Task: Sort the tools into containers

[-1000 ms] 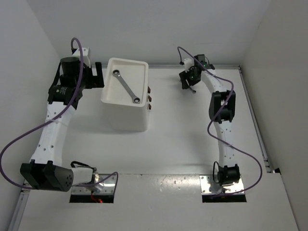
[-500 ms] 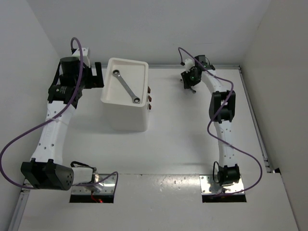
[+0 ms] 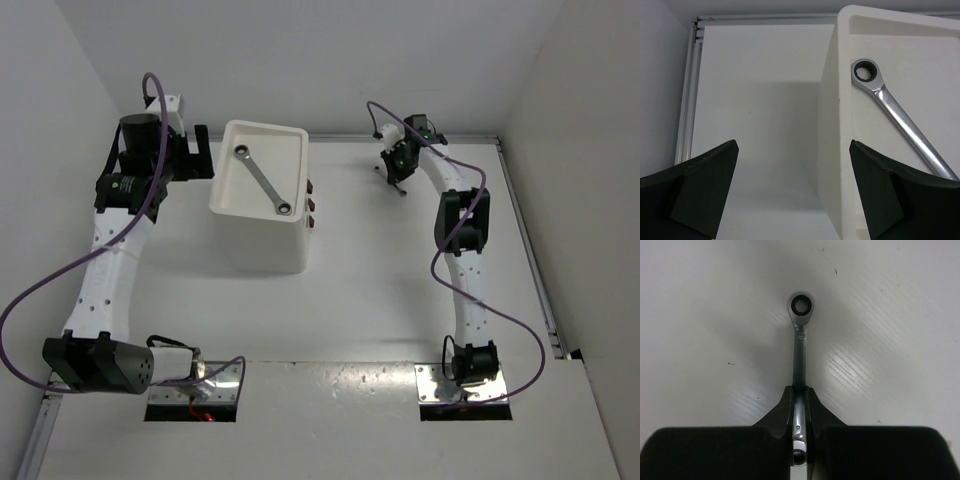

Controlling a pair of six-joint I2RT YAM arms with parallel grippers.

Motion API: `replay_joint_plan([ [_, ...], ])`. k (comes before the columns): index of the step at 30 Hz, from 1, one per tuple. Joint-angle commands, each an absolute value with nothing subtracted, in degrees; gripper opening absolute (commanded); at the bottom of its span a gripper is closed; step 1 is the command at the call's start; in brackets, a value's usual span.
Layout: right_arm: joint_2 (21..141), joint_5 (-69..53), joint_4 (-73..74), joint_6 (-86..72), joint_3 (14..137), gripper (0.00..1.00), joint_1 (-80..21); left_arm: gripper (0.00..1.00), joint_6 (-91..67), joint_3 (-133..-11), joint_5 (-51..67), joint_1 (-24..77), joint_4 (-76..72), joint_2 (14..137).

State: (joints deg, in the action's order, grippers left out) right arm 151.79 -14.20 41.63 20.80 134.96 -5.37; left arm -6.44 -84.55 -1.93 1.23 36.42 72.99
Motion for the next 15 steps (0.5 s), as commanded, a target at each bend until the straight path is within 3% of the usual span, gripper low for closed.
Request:
replay_joint_plan([
  [1, 152.05, -11.69, 51.15, 24.43, 133.35, 0.0, -4.92, 1.0, -6.42, -87.01, -1.32, 0.62, 36.91, 70.93],
  [15, 117.62, -21.7, 50.62, 23.38, 104.08, 0.0, -1.93, 1.0, -8.17, -81.57, 0.88, 0.09, 36.83, 64.69],
])
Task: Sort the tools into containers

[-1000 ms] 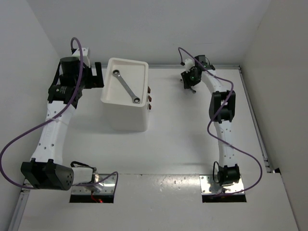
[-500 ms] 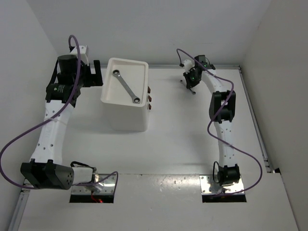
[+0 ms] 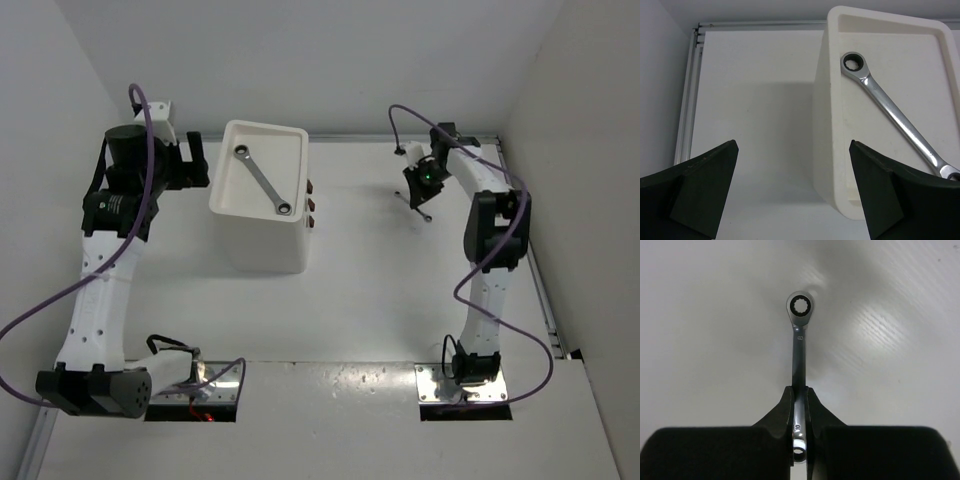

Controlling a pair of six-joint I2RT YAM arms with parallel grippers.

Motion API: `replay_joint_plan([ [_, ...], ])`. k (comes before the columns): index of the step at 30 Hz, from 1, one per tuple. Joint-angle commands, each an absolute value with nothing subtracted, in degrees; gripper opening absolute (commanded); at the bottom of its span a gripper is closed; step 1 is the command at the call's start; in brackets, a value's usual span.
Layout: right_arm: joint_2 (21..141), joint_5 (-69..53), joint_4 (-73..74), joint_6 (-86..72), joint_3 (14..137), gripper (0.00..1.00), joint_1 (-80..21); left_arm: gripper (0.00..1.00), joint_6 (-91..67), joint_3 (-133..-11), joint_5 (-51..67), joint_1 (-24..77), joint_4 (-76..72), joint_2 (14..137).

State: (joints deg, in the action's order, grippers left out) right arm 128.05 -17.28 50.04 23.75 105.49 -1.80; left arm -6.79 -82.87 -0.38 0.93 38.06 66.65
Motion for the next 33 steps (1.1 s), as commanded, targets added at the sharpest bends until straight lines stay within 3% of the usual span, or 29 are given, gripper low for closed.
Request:
replay_joint_plan([
  [1, 115.77, -22.23, 50.63, 23.38, 101.8, 0.0, -1.93, 1.0, -8.17, -80.95, 1.4, 0.09, 36.83, 63.9],
  [8, 104.51, -28.99, 54.22, 20.75, 97.38, 0.0, -2.46, 1.0, -8.17, -80.42, 3.07, 0.09, 36.83, 62.23],
  [15, 99.4, -40.32, 51.52, 7.24, 108.68, 0.0, -7.81, 1.0, -8.7, -78.57, 3.6, 0.09, 36.83, 61.7],
  [25, 103.79, -41.57, 43.33, -3.33, 124.36, 0.0, -20.29, 1.0, -8.7, -77.52, 2.99, 0.09, 36.83, 61.7],
  [33, 115.64, -37.35, 40.69, -4.04, 134.81, 0.0, -29.17, 1.0, -8.7, -79.28, 2.91, 0.09, 37.35, 64.16],
])
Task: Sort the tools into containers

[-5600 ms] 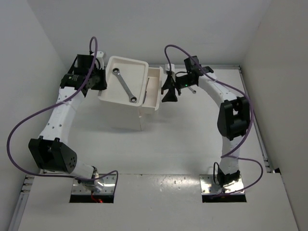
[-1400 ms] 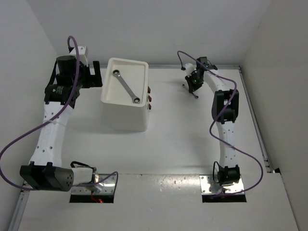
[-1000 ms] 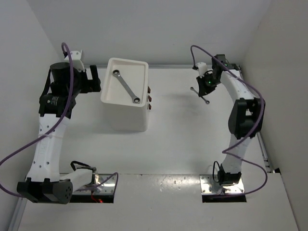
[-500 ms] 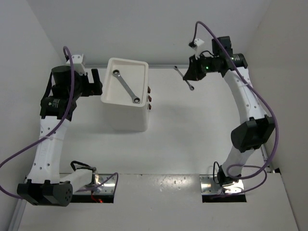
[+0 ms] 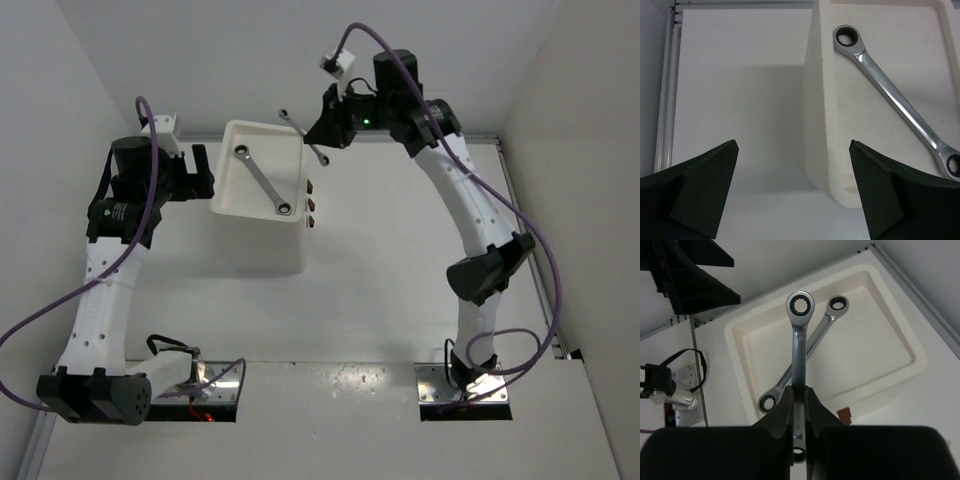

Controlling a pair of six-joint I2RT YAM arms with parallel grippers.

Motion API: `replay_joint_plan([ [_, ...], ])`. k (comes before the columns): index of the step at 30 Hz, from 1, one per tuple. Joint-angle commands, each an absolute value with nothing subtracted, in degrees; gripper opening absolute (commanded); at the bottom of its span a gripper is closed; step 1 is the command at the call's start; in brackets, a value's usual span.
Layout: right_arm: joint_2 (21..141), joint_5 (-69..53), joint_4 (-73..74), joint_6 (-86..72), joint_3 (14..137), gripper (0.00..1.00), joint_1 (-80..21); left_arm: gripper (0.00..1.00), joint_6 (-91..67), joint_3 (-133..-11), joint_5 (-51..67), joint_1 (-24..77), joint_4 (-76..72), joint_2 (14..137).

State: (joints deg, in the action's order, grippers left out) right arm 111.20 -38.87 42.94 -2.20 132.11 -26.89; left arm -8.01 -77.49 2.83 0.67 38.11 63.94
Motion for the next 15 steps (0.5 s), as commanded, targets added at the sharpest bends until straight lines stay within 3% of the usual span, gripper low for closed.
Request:
replay_joint_plan([
  [1, 116.71, -36.66, 40.17, -4.04, 136.3, 0.0, -29.18, 1.0, -8.7, -79.28, 2.9, 0.09, 37.35, 64.68],
  [15, 129.8, -29.0, 37.97, -4.57, 143.96, 0.0, -33.93, 1.0, -8.7, -76.56, 1.76, 0.09, 37.35, 64.69],
])
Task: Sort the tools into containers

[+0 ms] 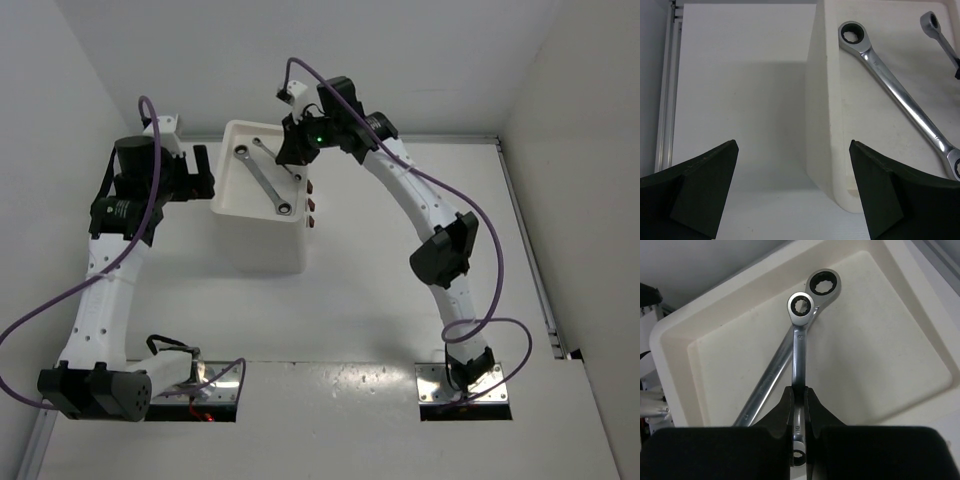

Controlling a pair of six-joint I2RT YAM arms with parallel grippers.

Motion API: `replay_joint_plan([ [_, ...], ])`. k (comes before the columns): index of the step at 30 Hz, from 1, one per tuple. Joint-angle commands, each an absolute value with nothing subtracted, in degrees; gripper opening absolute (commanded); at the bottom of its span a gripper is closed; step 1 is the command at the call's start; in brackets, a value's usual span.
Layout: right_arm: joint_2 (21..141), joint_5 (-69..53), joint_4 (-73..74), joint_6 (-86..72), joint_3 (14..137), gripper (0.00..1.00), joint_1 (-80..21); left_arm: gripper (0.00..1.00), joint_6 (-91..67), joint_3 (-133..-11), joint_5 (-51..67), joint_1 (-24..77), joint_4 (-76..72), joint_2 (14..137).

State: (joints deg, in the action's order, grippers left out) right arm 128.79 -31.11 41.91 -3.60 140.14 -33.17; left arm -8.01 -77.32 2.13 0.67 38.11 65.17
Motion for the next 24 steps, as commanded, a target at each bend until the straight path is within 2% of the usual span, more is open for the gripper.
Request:
replay_joint_plan([
  [1, 130.34, -28.05, 37.97, -4.57, 143.96, 0.0, -34.45, 1.0, -8.7, -76.55, 1.76, 0.09, 37.35, 64.69],
  [14, 134.65, -21.19, 36.91, -4.57, 145.72, 0.01, -34.98, 1.0, -9.76, -75.5, 1.76, -0.44, 36.83, 64.69],
  [15, 134.65, -21.18, 36.91, -4.57, 145.72, 0.08, -34.98, 1.0, -9.76, -75.5, 1.76, -0.44, 36.83, 64.17],
  [16, 134.65, -19.79, 36.39, -4.57, 145.72, 0.29, -34.98, 1.0, -9.76, -75.5, 1.76, -0.44, 36.83, 64.16],
  [18, 134.12, -19.25, 36.39, -4.57, 145.72, 0.43, -34.98, 1.0, -9.76, -74.97, 1.76, -0.44, 36.83, 64.16],
  [19, 132.55, -19.25, 36.39, -4.57, 145.11, 0.54, -34.98, 1.0, -9.76, -74.97, 1.76, -0.44, 36.83, 64.16],
  [22, 128.87, -18.72, 36.39, -4.04, 143.53, 0.72, -34.98, 1.0, -9.76, -75.49, 2.37, -0.44, 36.83, 63.63],
  [24, 126.23, -17.07, 36.39, -3.52, 141.69, 0.77, -34.98, 1.0, -9.76, -75.5, 2.37, -0.44, 36.83, 63.63],
])
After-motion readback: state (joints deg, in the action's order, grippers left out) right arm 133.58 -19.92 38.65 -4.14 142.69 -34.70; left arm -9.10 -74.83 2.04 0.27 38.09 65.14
